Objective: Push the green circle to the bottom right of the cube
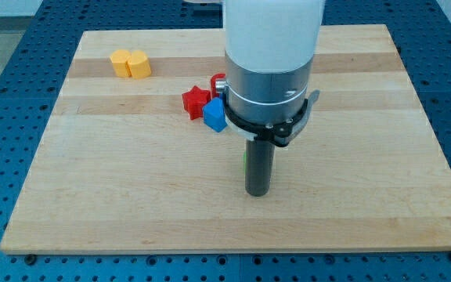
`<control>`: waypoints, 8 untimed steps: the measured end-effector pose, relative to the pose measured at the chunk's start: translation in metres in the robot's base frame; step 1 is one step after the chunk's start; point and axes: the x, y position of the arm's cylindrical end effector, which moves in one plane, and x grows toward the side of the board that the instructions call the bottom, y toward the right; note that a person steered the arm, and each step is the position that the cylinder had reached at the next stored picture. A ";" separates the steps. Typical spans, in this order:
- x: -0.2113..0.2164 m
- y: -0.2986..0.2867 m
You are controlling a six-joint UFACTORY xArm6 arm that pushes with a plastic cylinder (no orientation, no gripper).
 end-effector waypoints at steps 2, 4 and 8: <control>-0.010 0.022; -0.046 -0.006; -0.059 0.009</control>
